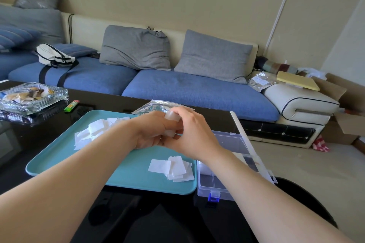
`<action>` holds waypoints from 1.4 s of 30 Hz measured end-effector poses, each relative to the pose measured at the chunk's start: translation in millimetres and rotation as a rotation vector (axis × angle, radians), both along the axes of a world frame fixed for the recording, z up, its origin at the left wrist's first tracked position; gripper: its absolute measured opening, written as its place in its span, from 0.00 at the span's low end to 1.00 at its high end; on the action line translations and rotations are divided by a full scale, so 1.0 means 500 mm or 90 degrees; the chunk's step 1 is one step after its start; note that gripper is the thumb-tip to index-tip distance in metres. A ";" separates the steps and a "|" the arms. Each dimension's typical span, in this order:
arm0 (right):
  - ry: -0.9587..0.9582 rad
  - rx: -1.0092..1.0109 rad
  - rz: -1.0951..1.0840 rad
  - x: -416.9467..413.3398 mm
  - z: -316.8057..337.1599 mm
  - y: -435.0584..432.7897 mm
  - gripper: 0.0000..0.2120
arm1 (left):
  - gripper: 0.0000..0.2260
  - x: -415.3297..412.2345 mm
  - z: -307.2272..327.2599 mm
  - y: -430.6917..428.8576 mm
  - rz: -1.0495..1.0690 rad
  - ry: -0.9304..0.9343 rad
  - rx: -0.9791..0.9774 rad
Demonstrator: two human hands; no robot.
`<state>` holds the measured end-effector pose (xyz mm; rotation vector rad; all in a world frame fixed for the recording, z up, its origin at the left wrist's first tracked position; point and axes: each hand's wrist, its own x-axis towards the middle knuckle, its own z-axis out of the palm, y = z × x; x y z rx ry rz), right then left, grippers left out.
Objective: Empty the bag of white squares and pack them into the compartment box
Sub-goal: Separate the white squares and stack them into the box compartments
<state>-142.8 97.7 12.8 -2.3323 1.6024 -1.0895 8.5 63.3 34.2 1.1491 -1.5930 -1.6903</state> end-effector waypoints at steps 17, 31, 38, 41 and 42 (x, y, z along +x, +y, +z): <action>0.050 -0.052 -0.012 -0.006 0.012 0.012 0.30 | 0.03 -0.008 0.006 0.014 -0.018 -0.028 0.003; 0.017 -0.007 0.040 -0.001 0.009 0.015 0.40 | 0.06 -0.009 0.005 0.017 -0.031 -0.049 -0.004; 0.021 0.019 0.034 0.005 0.009 0.017 0.44 | 0.10 -0.012 0.017 0.029 -0.041 -0.065 0.017; 0.010 0.019 0.019 0.001 0.013 0.016 0.40 | 0.09 -0.008 0.018 0.025 -0.089 -0.061 0.030; -0.001 0.014 0.014 0.000 0.013 0.014 0.39 | 0.09 -0.006 0.017 0.021 -0.097 -0.064 0.033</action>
